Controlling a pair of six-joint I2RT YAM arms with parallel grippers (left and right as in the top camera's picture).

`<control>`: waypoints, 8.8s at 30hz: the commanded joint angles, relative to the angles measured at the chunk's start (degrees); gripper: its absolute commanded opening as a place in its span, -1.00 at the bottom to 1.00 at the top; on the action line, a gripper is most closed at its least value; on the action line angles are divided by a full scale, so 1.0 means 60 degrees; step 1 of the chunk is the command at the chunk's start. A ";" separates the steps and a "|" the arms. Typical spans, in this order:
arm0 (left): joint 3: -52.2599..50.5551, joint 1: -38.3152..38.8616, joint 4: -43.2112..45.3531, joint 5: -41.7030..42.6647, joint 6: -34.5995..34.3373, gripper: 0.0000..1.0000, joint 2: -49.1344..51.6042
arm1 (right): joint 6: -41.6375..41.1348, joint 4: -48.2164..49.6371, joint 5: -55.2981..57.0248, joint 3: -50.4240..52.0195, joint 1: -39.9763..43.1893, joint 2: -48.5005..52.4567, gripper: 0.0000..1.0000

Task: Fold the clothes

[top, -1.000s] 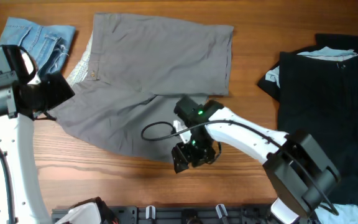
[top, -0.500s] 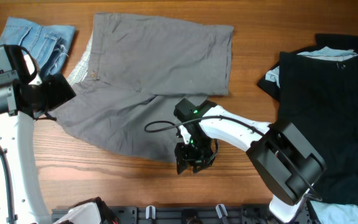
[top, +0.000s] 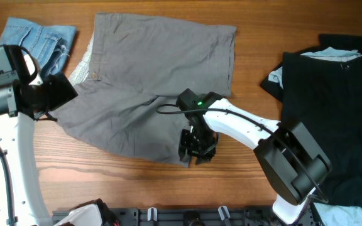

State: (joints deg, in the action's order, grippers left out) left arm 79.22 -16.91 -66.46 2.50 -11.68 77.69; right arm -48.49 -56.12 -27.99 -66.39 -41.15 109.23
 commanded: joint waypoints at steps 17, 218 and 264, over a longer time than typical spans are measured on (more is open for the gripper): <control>0.0004 -0.0044 0.0033 0.0182 -0.0120 0.82 0.0018 | 0.0619 0.0801 -0.0597 -0.0113 0.0018 0.0616 -0.07; -0.3774 -0.0244 1.3151 0.5238 0.0310 -0.92 0.4608 | 0.4579 0.3493 0.1810 0.0397 0.5960 -0.2641 0.36; -0.3770 -0.0259 1.2652 0.2612 -0.0266 -0.92 0.5198 | 0.4484 0.5803 0.2000 0.1100 0.5235 0.0470 -0.91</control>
State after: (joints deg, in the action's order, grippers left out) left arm 56.27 -18.02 7.79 17.80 -10.94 108.25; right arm -16.25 -15.35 -29.69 -60.97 -12.53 112.75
